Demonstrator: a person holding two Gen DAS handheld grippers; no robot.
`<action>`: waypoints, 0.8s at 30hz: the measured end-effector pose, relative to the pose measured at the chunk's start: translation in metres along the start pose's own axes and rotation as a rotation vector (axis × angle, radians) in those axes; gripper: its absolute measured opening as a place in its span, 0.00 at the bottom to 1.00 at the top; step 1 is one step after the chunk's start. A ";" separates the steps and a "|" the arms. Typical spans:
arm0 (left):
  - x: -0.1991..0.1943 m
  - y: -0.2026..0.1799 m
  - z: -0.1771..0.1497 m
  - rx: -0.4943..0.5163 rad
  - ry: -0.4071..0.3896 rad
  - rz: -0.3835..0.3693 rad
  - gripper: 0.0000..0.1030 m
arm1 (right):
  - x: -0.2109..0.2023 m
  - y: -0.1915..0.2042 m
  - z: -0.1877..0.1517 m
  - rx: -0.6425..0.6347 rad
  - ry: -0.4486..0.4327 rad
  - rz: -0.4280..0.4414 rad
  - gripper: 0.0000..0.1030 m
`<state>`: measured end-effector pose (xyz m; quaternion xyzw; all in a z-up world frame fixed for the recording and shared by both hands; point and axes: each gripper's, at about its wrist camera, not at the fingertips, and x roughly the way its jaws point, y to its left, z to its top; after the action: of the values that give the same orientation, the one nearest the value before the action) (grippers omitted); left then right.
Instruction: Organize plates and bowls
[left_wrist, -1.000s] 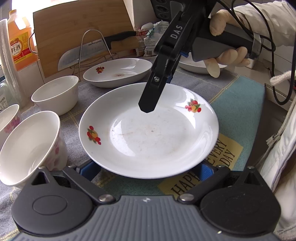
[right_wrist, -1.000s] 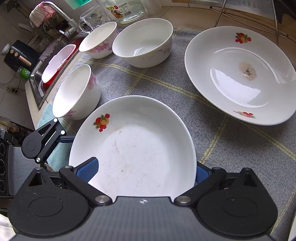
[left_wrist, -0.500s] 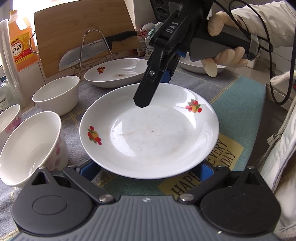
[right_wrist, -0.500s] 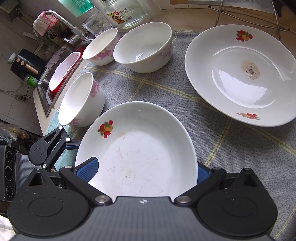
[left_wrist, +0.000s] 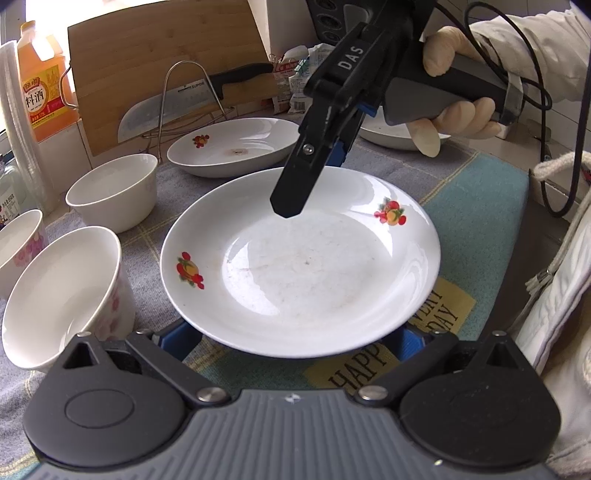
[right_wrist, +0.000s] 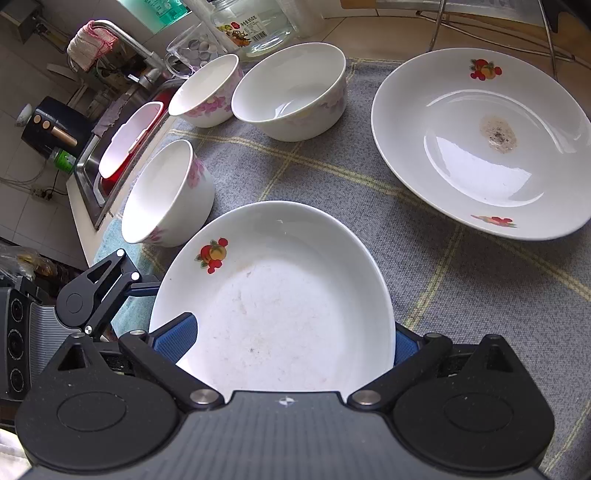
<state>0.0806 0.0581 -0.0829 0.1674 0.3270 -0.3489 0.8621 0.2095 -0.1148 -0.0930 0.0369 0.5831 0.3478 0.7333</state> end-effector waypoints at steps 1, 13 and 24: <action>0.000 0.000 0.001 0.000 0.000 0.000 0.99 | -0.001 0.000 0.000 0.004 -0.003 0.003 1.00; 0.002 -0.013 0.023 0.046 -0.004 -0.013 0.99 | -0.026 -0.008 -0.014 0.017 -0.049 0.008 1.00; 0.023 -0.027 0.050 0.074 -0.015 -0.058 0.99 | -0.060 -0.027 -0.034 0.038 -0.108 -0.021 1.00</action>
<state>0.0963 0.0022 -0.0631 0.1868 0.3120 -0.3868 0.8475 0.1878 -0.1799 -0.0664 0.0633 0.5496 0.3265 0.7664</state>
